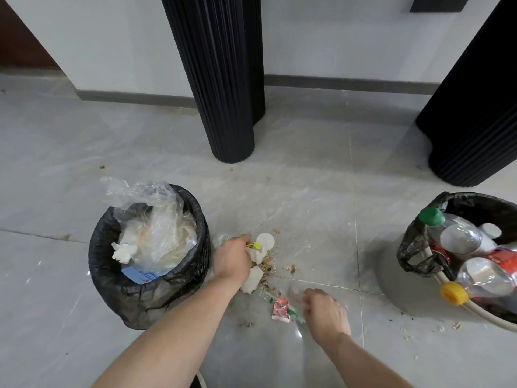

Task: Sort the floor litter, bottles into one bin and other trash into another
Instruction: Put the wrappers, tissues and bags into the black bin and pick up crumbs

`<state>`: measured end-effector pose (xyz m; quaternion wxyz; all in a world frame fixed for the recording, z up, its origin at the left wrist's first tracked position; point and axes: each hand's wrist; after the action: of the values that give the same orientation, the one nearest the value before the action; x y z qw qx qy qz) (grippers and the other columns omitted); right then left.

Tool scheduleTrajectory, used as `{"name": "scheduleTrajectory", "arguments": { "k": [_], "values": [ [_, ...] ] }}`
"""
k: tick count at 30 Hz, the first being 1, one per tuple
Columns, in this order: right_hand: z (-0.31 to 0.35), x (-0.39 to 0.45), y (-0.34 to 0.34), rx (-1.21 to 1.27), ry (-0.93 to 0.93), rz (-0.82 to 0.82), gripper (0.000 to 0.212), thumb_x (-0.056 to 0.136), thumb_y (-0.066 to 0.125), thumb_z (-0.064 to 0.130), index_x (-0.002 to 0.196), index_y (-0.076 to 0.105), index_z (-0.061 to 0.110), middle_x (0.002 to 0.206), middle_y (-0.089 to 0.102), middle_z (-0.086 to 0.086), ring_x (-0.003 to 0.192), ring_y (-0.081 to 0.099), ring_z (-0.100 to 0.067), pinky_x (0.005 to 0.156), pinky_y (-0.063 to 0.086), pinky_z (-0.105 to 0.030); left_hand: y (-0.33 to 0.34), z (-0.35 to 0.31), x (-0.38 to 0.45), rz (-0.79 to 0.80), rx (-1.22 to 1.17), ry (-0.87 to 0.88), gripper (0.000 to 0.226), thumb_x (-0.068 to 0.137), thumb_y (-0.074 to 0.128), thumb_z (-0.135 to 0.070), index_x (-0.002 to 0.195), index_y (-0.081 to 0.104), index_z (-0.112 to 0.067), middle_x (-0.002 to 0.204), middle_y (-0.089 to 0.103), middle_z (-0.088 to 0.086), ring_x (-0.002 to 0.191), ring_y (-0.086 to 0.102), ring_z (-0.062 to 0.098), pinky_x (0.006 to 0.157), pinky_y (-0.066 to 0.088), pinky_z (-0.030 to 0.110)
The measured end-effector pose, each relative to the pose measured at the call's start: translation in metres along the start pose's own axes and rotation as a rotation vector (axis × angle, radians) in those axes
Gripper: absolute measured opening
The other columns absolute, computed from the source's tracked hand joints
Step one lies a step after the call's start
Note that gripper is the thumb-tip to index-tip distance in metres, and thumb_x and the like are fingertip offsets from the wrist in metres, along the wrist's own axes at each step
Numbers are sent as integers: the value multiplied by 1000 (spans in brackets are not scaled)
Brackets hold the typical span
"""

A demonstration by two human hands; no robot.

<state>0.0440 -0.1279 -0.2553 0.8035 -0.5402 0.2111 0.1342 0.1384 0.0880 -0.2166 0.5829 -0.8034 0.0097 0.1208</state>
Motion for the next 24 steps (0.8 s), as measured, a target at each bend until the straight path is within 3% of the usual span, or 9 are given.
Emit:
{"name": "scheduleTrajectory", "arguments": {
  "k": [4,12,15,17,20,24],
  "values": [
    [10,-12,-34,87,-26,-107,13,94,49,25,90,60,22,99,66,0,95,64,-30,74,45,-36,-54,-23,-9,-93,-24,133,27,91,57,-13,109,68,-30,103,74,0,93,69,28,71,50,34],
    [25,-54,-82,126,-53,-220,15,94,50,24,82,57,20,78,65,-1,79,64,-34,63,40,-32,-187,-29,-27,-260,63,374,32,87,55,-14,111,67,-30,107,73,0,97,66,33,74,48,36],
    [34,-67,-95,119,-68,-247,24,97,49,29,74,48,21,70,57,1,70,53,-34,61,41,-33,-226,-4,-34,-303,99,353,33,85,55,-16,112,67,-32,101,74,-2,92,67,32,69,51,37],
    [40,-72,-102,105,-104,-269,26,96,51,30,72,46,23,68,54,3,73,59,-36,61,42,-34,-244,17,-40,-333,120,305,35,84,57,-16,112,69,-33,101,75,-3,93,69,31,69,53,36],
    [51,-78,-113,99,-149,-291,25,97,50,32,75,50,21,68,53,3,79,63,-38,61,40,-34,-256,51,-46,-350,90,208,37,83,57,-13,113,71,-30,105,76,1,97,69,32,77,56,38],
    [65,-83,-126,124,-171,-333,41,102,44,46,71,49,19,61,50,4,67,52,-35,60,38,-34,-254,86,-46,-282,54,69,39,87,58,-10,121,70,-23,115,74,2,109,66,27,89,53,35]
  ]
}}
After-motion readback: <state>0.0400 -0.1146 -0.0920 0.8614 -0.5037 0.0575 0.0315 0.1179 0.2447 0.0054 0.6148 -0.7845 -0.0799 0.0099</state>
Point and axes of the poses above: each hand's wrist, its own x-axis towards the middle knuckle, its own y-axis out of the palm, z = x × y
